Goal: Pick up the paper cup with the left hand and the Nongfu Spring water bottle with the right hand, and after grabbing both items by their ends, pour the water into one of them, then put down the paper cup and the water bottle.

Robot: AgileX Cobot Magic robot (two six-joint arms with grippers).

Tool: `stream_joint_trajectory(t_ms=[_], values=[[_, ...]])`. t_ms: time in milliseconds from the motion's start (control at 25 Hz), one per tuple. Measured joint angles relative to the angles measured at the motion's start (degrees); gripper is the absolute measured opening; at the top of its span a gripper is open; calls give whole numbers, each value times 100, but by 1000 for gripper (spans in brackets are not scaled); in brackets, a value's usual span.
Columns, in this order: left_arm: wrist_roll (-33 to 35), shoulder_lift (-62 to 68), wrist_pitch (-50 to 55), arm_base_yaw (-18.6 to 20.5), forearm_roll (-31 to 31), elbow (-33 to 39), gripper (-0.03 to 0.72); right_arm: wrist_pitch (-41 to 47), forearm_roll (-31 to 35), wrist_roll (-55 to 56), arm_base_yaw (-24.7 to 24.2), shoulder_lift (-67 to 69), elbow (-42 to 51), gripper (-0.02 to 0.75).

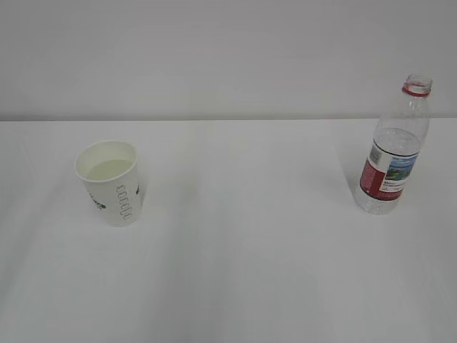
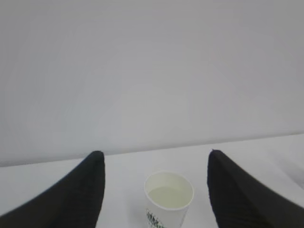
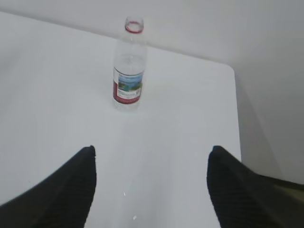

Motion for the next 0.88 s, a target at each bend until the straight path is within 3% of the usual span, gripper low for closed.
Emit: stream_joint_trajectory(t_ms=[240, 520, 760, 880], values=[[37, -14, 807, 0, 9, 0, 489, 383, -175, 36, 0, -23, 0, 548], [675, -201, 1533, 0, -107, -39, 488, 398, -175, 385, 0, -23, 0, 548], [730, -263, 2308, 0, -471, -319, 486, 398, -175, 431, 0, -23, 0, 548], [735, -263, 2286, 0, -955, -340, 476, 398, -175, 462, 0, -23, 0, 548]])
